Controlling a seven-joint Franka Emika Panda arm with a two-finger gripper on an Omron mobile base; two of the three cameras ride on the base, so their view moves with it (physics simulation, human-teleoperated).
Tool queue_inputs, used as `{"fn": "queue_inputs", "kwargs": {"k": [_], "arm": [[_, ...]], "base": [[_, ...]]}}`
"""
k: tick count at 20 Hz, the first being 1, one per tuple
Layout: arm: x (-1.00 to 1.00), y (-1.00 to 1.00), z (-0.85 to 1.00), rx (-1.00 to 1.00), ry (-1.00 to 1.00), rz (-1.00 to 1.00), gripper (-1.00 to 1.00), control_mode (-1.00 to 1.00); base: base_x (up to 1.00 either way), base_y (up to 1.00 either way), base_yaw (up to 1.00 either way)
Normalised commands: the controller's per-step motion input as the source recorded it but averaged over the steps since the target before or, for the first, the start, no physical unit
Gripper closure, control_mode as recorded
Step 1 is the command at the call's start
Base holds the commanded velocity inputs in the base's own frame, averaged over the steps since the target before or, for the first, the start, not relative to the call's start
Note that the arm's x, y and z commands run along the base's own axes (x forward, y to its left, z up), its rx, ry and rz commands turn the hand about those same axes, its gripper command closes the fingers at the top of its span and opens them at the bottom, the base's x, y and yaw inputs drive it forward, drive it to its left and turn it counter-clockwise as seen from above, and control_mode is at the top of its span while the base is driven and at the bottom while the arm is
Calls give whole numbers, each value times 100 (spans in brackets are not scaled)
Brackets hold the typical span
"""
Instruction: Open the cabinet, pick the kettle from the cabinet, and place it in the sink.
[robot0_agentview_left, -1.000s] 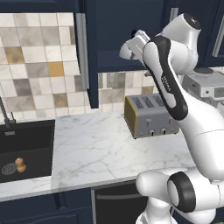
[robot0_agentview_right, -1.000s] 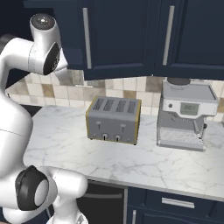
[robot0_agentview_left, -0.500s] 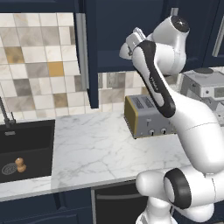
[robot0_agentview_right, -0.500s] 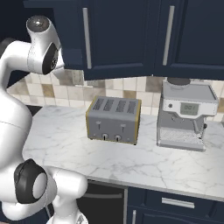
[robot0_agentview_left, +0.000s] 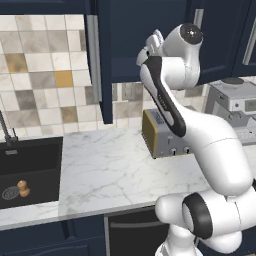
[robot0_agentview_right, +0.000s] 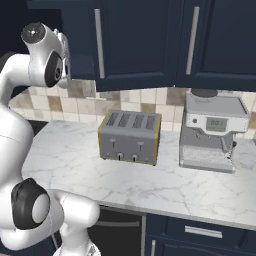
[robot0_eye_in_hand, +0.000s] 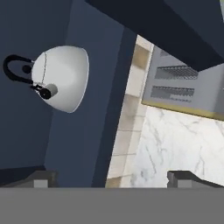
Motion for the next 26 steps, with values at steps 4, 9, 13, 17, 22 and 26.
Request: {"fn": "queue_inputs", "kwargs": {"k": [4,9,13,17,22,26], "arm": [[10,-7,0,13,-5,-23,-100,-100],[14,-5,4,10,-8,-19,-100,-100],[11,-11,10,10,-2,-17,-100,-100],[3,-16,12,12,0,-15,-100,-100],[1,-19,12,12,0,-11,-100,-100],[0,-20,3,11,0,-9,-100,-100]], "base": [[0,0,0],[0,0,0],[0,0,0],[0,0,0],[0,0,0],[0,0,0]]}}
